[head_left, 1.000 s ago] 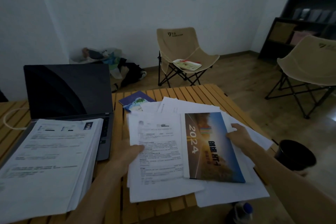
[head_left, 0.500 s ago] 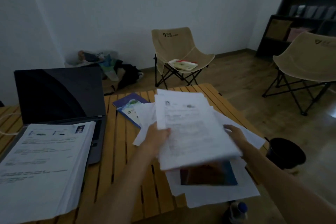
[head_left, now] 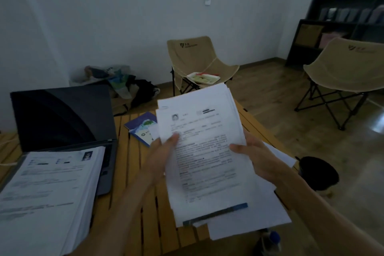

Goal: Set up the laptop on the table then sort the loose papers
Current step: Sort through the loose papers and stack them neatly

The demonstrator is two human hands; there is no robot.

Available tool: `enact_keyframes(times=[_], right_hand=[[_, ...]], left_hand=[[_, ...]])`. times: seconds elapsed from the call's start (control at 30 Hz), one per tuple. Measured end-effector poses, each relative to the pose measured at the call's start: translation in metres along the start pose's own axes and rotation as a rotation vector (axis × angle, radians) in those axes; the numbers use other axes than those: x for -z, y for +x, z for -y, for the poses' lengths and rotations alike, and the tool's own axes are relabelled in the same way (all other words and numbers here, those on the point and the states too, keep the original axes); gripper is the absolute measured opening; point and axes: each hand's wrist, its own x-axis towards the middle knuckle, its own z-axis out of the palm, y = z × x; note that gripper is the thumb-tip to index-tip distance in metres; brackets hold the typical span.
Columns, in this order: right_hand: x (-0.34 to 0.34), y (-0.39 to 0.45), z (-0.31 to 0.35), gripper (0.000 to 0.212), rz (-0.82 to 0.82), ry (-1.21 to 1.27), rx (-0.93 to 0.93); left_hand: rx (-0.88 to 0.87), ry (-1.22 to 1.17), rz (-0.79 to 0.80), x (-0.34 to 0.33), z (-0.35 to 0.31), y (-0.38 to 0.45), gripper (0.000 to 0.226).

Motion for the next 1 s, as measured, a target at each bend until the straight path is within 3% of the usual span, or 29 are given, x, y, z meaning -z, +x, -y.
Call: enact_keyframes(times=[0.1, 0.23, 0.33, 0.43, 0.63, 0.8, 0.9, 1.0], right_hand=[[-0.034, -0.002, 0.029, 0.045, 0.019, 0.030, 0.117], [-0.088, -0.008, 0.043, 0.042, 0.022, -0.026, 0.230], [-0.119, -0.012, 0.020, 0.035, -0.048, -0.089, 0.242], [-0.130, -0.015, 0.002, 0.037, -0.093, -0.083, 0.188], [-0.145, -0.014, -0.016, 0.030, -0.004, -0.075, 0.045], [-0.151, -0.008, -0.021, 0.031, -0.055, -0.067, 0.056], [-0.151, -0.010, -0.043, 0.032, 0.043, -0.131, -0.076], [-0.157, -0.007, -0.060, 0.030, -0.078, -0.170, -0.166]], left_hand=[[-0.235, -0.111, -0.048, 0.016, -0.059, -0.032, 0.029], [-0.456, 0.108, -0.074, 0.047, -0.091, -0.069, 0.038], [-0.423, 0.161, -0.081, 0.068, -0.085, -0.086, 0.048], [-0.401, 0.112, -0.094, 0.086, -0.076, -0.097, 0.042], [-0.369, 0.093, -0.100, 0.096, -0.079, -0.103, 0.035], [-0.416, 0.109, -0.129, 0.095, -0.081, -0.100, 0.031], [-0.304, 0.114, -0.092, 0.104, -0.060, -0.096, 0.033], [-0.256, 0.092, -0.083, 0.105, -0.043, -0.091, 0.036]])
